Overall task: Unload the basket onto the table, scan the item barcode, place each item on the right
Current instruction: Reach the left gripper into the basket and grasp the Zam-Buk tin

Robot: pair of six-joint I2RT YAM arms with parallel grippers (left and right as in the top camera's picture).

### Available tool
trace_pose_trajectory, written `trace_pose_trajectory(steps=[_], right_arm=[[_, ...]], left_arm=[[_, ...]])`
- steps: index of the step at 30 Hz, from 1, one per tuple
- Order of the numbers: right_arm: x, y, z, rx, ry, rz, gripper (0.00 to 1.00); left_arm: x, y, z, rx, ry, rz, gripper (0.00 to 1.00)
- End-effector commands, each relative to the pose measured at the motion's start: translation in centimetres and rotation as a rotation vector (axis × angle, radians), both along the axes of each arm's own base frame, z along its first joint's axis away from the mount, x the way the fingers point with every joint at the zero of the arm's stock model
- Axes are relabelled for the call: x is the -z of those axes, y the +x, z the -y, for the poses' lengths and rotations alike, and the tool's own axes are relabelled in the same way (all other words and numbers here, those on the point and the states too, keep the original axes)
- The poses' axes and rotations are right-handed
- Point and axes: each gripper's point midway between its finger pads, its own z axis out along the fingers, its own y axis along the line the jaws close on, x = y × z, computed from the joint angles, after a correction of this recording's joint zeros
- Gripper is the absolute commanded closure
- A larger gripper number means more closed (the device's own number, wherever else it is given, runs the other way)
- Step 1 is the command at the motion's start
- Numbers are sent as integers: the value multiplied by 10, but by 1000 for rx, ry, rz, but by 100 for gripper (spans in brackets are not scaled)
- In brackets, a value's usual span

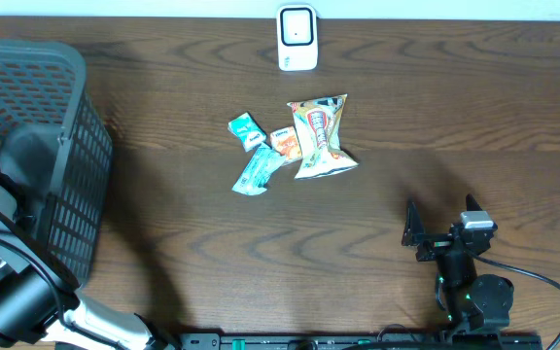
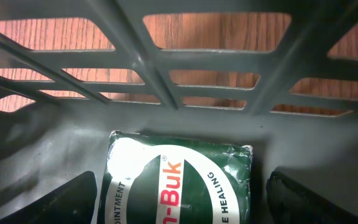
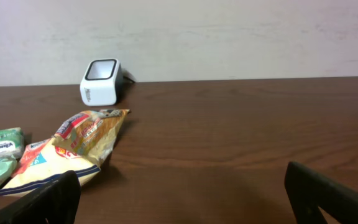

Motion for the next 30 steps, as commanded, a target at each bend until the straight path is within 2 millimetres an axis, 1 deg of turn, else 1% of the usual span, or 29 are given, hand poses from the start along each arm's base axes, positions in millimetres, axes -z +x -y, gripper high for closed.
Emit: trace_pose_trajectory(steps=[1,7,12,16,17,20,23,27,29,30], right_arm=[[1,0,1,6,13,-5,1],[1,0,1,6,13,-5,1],[1,0,1,6,13,-5,1],[1,0,1,6,13,-5,1],[1,0,1,6,13,-5,1],[1,0,1,6,13,-5,1],[1,0,1,6,13,-5,1],[1,0,1,6,13,-5,1],[1,0,1,6,13,-5,1],[1,0,1,6,13,-5,1]], left_arm=[[17,-4,6,10,-52,-28,15],[25,5,14,36,-112,21,15],[27,7,17,79,-135,12,15],[28,6,19,78,-143,5,15],[28,5,20,78,-147,1,17],[29,3,22,77,-156,-7,31],[27,2,22,77,-157,-8,41],[22,2,23,77,-154,-4,44],[16,4,24,84,-154,18,48],[13,7,26,90,-158,37,51]])
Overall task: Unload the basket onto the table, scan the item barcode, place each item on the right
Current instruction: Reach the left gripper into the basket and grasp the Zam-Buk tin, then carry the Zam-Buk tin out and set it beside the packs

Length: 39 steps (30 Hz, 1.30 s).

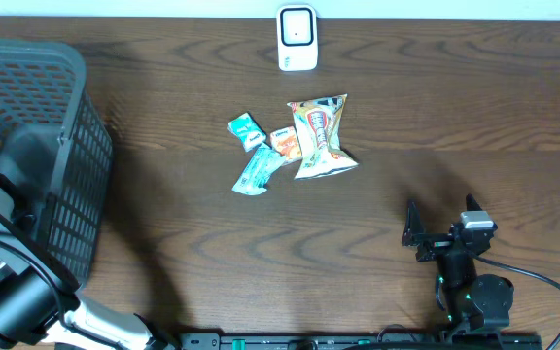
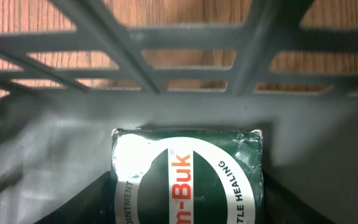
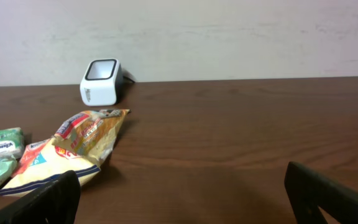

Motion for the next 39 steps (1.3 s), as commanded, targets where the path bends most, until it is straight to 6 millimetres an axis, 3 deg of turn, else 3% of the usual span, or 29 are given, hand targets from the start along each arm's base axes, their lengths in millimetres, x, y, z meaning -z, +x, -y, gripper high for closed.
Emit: trace_pose_trajectory(steps=[1,5,11,16,20,26,30,34,39], right_arm=[[1,0,1,6,13,-5,1],[1,0,1,6,13,-5,1],[1,0,1,6,13,-5,1],[1,0,1,6,13,-5,1],[1,0,1,6,13,-5,1],[1,0,1,6,13,-5,1],[1,0,1,6,13,-5,1],[1,0,1,6,13,-5,1],[1,0,1,6,13,-5,1]], left_arm=[[5,5,18,51,-92,40,53],[-20,22,25,91,-102,163,58],[-71,28,23,109,-11,263,57],[-138,37,31,163,86,432,57],[-206,52,54,270,148,662,57],[-299,71,116,431,142,1031,57],[-344,84,169,571,96,1208,57],[-364,101,220,705,38,1290,57],[-351,134,290,879,-115,1282,57]])
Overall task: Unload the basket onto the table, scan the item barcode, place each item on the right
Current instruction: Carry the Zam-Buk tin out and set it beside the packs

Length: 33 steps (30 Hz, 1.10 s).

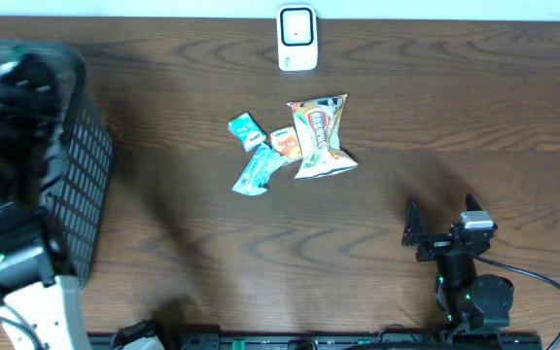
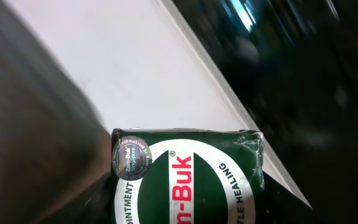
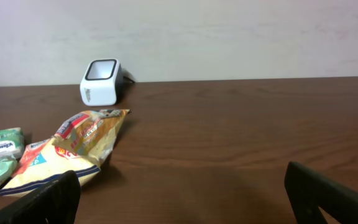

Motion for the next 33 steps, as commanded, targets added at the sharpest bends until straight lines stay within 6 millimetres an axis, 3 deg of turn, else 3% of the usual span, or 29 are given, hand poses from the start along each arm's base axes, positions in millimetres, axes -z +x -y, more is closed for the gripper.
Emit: trace_pose_trajectory(steps=[1,5,10,16,19,24,31,33], right_arm=[[1,0,1,6,13,-5,1],[1,0,1,6,13,-5,1],[1,0,1,6,13,-5,1],[1,0,1,6,13,-5,1],[1,0,1,6,13,-5,1],[1,0,1,6,13,-5,1],[1,0,1,6,13,-5,1],[1,0,1,6,13,-5,1]], left_arm=[[20,24,47,139,-37,-53,57],[61,53,94,234,15,-161,57],[132,81,151,363,183,-321,57],[216,90,187,436,319,-513,57],[251,89,190,442,423,-603,57],[294,79,166,365,566,-766,50],[308,68,168,402,559,-829,43],[308,67,173,424,544,-822,34]])
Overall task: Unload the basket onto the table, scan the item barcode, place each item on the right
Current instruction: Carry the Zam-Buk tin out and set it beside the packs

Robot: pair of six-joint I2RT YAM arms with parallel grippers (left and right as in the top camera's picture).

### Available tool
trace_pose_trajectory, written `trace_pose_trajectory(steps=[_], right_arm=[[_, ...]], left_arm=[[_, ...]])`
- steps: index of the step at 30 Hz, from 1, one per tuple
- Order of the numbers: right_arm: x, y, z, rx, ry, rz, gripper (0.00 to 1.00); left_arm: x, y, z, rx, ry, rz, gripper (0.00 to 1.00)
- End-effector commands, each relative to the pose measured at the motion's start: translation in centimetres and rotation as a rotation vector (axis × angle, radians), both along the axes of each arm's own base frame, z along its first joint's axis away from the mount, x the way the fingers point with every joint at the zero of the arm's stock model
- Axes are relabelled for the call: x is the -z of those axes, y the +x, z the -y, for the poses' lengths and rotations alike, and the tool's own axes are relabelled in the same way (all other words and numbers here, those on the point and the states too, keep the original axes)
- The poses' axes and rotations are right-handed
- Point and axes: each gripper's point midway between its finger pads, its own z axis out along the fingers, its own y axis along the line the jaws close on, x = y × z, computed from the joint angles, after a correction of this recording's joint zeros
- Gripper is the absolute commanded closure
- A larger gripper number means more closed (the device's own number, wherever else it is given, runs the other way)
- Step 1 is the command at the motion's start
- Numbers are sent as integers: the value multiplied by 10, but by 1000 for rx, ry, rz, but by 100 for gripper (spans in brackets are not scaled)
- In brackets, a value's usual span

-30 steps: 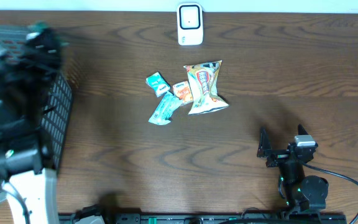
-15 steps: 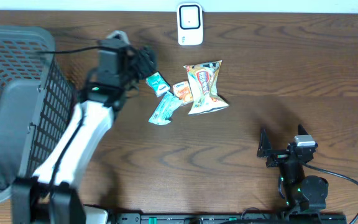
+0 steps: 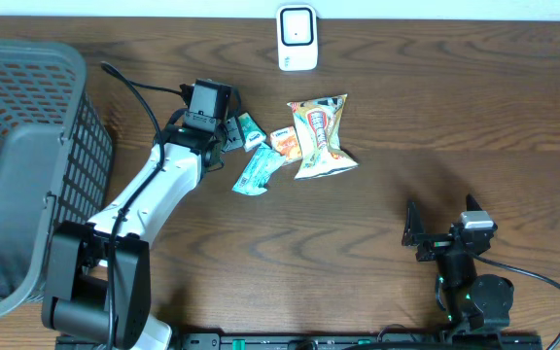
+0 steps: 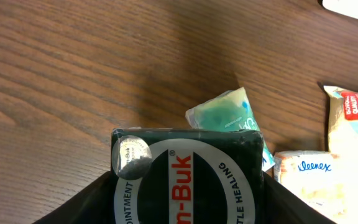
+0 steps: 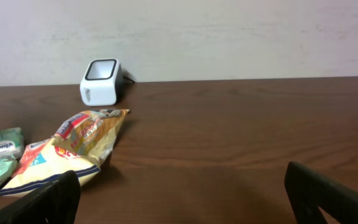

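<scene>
A dark green Zam-Buk ointment box (image 4: 188, 177) is held in my left gripper (image 4: 188, 193), whose fingers are shut on its two sides. The overhead view shows that gripper (image 3: 227, 134) low over the table, at the left edge of a small pile of packets. The white barcode scanner (image 3: 297, 37) stands at the table's far edge, beyond the pile, also seen in the right wrist view as the scanner (image 5: 101, 81). My right gripper (image 3: 443, 233) rests open near the front right, nothing between its fingers.
Just past the box lie a teal packet (image 4: 225, 112), a Kleenex pack (image 4: 309, 180) and a yellow snack bag (image 3: 321, 136). A long teal sachet (image 3: 258, 170) lies nearer the front. A grey mesh basket (image 3: 27, 165) fills the left side.
My left gripper, still shut on the green box, was up over the basket at the left; now it is out over the table beside the pile of packets. The right arm has not moved.
My left gripper stood open inside the basket with the green box between its fingers. A second later the fingers were shut against the box on the basket floor. Then the box was lifted out of the basket, and now it is held by the packets.
</scene>
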Motion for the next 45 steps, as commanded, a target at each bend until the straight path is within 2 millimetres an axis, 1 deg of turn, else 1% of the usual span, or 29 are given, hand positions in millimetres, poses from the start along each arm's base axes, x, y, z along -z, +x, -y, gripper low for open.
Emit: trace_pose_trajectory(steps=[1,3,5,6,7,8,10,12,16,18,19,21,23,25,27,31,34,45], right_arm=[[1,0,1,6,13,-5,1],[1,0,1,6,13,-5,1],[1,0,1,6,13,-5,1],[1,0,1,6,13,-5,1],[1,0,1,6,13,-5,1],[1,0,1,6,13,-5,1],[1,0,1,6,13,-5,1],[1,0,1,6,13,-5,1],[1,0,1,6,13,-5,1],[1,0,1,6,13,-5,1],[1,0,1,6,13,-5,1],[1,0,1,6,13,-5,1],[1,0,1,6,13,-5,1],[1,0,1,6,13,-5,1],[1,0,1,6,13,-5,1],[1,0,1,6,13,-5,1],[1,0,1,6,13,-5,1],[1,0,1,6,13,-5,1]], left_arm=[[0,0,2,25,0,-1,30],[-2,-1,3,29,-6,2,28],[-4,-2,3,29,-7,3,20],[-7,-2,3,29,-7,6,13],[-8,-3,3,30,-7,7,8],[-11,-4,2,30,-8,11,6],[-19,-5,2,30,-12,24,5],[-33,-5,1,29,-18,49,5],[-74,-11,0,29,-42,133,5],[-91,-21,-3,29,-47,152,0],[-97,-28,-5,29,-47,152,2],[-104,-43,-9,26,-45,134,2],[-107,-58,-13,26,-38,107,2],[-106,-72,-15,33,-38,66,2],[-100,-86,-15,46,-44,11,2],[-85,-109,-21,46,-17,-101,2],[-83,-114,-22,46,-11,-122,2],[-82,-114,-22,46,-11,-122,2]])
